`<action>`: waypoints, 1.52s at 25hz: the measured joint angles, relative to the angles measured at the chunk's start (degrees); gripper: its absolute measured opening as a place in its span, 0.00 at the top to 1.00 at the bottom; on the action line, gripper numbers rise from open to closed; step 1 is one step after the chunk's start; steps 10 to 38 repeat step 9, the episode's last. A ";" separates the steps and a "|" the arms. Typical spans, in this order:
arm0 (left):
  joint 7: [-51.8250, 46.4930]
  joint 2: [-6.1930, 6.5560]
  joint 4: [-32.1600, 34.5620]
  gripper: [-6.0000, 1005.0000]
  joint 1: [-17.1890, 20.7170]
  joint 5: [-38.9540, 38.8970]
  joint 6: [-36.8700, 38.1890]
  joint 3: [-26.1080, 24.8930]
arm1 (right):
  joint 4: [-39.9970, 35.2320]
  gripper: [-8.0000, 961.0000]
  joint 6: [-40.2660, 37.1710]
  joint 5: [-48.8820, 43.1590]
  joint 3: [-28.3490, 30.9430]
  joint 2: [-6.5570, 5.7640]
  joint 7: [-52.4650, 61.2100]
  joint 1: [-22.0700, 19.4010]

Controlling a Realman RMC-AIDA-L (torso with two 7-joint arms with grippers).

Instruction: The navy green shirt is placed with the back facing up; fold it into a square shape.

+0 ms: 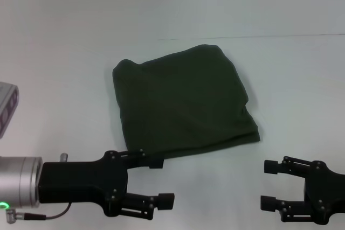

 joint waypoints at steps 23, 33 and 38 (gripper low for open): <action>-0.08 0.01 -0.12 0.06 0.11 0.58 0.14 -0.07 | 0.00 0.07 0.00 -0.07 -0.26 0.06 0.81 0.86; -0.08 0.01 -0.12 0.06 0.11 0.58 0.14 -0.07 | 0.00 0.07 0.00 -0.07 -0.26 0.06 0.81 0.86; -0.08 0.01 -0.12 0.06 0.11 0.58 0.14 -0.07 | 0.00 0.07 0.00 -0.07 -0.26 0.06 0.81 0.86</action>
